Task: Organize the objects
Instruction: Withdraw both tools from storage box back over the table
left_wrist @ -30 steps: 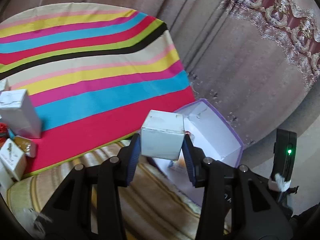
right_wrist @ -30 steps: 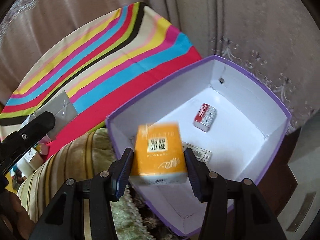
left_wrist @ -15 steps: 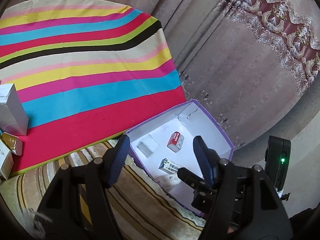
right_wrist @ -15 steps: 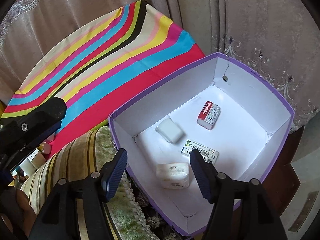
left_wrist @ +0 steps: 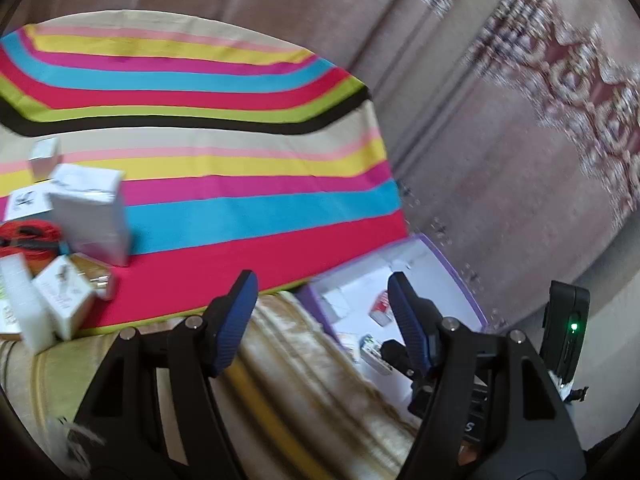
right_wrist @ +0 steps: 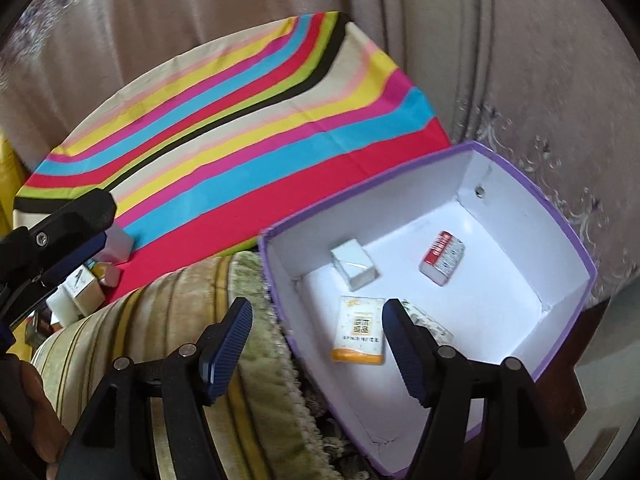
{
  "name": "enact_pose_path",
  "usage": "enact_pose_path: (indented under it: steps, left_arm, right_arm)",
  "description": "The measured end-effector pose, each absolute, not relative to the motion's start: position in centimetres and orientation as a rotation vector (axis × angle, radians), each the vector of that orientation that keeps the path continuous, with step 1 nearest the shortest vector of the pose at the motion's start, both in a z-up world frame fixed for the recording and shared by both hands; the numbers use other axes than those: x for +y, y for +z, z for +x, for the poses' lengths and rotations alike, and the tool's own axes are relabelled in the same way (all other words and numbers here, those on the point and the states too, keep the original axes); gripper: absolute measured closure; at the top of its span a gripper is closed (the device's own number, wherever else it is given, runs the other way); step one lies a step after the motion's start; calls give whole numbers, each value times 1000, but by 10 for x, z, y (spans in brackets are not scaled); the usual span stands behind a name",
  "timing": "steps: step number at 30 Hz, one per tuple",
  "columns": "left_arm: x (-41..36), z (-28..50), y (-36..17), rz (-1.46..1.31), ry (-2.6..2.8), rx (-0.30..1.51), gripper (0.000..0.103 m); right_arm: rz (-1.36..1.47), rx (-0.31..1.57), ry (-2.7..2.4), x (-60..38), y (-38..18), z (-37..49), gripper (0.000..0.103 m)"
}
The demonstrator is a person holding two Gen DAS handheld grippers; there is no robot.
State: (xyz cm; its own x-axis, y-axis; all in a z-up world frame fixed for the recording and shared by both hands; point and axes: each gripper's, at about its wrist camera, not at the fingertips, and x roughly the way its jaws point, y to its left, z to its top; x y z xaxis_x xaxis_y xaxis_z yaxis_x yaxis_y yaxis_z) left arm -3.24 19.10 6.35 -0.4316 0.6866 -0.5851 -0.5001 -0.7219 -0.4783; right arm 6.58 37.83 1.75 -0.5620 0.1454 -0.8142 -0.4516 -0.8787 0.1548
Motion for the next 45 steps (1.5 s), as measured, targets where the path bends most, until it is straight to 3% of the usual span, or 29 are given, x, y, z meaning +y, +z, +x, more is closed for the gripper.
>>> enact_pose_path:
  steps: [12, 32, 45]
  left_arm:
    - [83, -31, 56, -1099, 2421, -448, 25]
    - [-99, -14, 13, -1290, 2712, -716, 23]
    - [-99, -53, 0, -1522, 2741, -433, 13]
  right_arm:
    - [-1290, 432, 2508, 345, 19, 47, 27]
    - [-1349, 385, 2613, 294, 17, 6, 25]
    - [-1359, 331, 2714, 254, 19, -26, 20]
